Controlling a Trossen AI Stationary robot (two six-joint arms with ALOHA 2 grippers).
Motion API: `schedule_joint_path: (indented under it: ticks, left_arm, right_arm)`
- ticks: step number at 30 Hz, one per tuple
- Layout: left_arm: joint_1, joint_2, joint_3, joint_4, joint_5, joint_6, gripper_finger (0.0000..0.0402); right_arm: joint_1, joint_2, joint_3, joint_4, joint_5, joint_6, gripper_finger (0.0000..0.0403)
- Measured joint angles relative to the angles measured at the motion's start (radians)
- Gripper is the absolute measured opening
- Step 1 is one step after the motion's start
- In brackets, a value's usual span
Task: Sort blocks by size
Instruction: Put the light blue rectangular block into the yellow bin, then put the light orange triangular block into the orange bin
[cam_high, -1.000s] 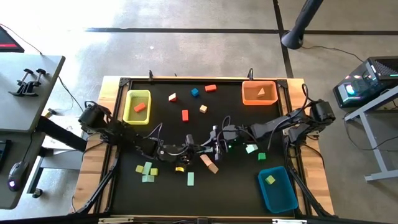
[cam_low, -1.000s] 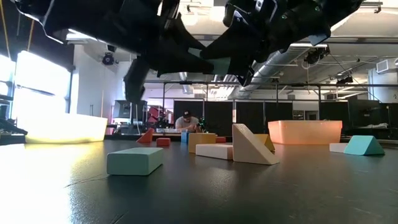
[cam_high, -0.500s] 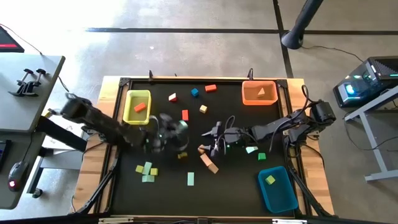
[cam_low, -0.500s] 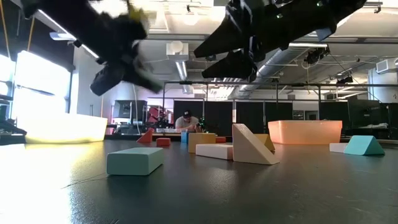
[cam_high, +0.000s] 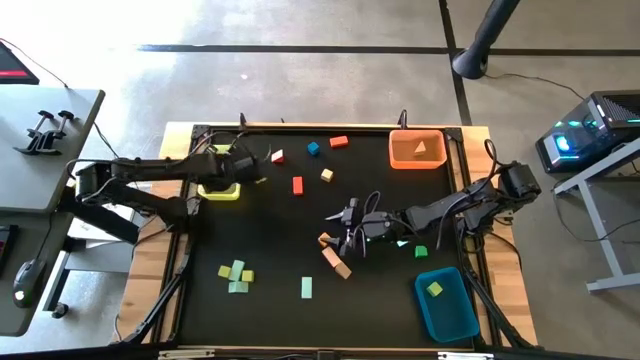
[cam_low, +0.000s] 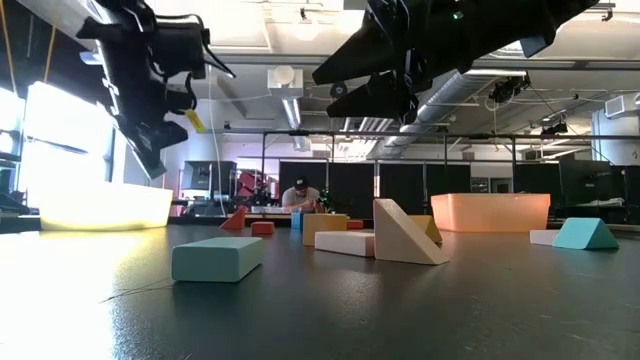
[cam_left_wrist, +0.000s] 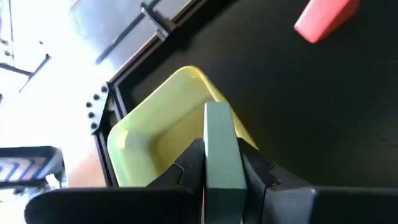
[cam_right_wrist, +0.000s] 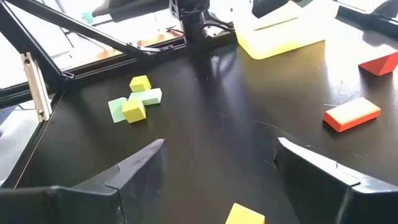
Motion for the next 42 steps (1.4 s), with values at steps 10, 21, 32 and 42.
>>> schedule_joint_path:
  ticks: [10,21,32,42]
  left_arm:
    - [0.08,0.001,0.0,-0.003,-0.008,0.067,0.0151]
    - [0.02,0.0,0.0,0.013,-0.032,0.101,0.0217]
    - [-0.264,-0.001,-0.132,0.428,0.072,0.215,0.0216]
    - [-0.455,-0.001,-0.238,1.061,0.296,0.508,0.0216]
  right_arm:
    - [0.0,0.0,0.0,-0.003,0.0,0.003,0.0288]
    - [0.0,0.0,0.0,-0.003,0.001,0.004,0.0288]
    - [0.0,0.0,0.0,-0.001,0.02,0.0,0.0288]
    - [0.0,0.0,0.0,0.0,0.023,-0.019,0.0288]
